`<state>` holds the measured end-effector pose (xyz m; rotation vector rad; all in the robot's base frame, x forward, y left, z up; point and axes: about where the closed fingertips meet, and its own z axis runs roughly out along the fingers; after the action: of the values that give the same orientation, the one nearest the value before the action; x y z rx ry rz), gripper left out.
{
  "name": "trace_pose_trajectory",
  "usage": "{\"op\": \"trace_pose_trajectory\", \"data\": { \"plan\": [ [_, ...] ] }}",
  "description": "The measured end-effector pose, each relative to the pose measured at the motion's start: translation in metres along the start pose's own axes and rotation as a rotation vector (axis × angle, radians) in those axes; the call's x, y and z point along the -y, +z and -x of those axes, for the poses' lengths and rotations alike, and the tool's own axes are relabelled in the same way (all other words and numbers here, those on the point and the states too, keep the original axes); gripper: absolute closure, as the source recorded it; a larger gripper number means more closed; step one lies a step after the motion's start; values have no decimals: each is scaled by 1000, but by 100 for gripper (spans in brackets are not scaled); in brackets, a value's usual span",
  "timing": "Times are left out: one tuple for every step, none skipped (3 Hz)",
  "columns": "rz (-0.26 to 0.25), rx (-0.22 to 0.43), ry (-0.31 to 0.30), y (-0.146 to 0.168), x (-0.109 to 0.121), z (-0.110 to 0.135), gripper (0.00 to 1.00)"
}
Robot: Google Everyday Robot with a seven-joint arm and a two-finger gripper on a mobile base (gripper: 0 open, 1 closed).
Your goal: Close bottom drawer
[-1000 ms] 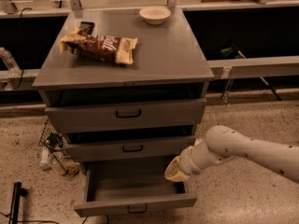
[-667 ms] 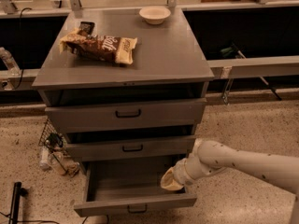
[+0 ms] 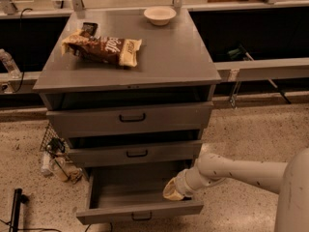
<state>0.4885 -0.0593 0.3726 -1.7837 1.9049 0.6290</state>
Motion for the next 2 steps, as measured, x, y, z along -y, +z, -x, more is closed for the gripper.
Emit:
{"op": "trace_pose_trajectory", "data": {
  "plan": [
    [10,10,6,7,-1,-3,54],
    [15,10,7,10,-2,-4,84]
  ]
}}
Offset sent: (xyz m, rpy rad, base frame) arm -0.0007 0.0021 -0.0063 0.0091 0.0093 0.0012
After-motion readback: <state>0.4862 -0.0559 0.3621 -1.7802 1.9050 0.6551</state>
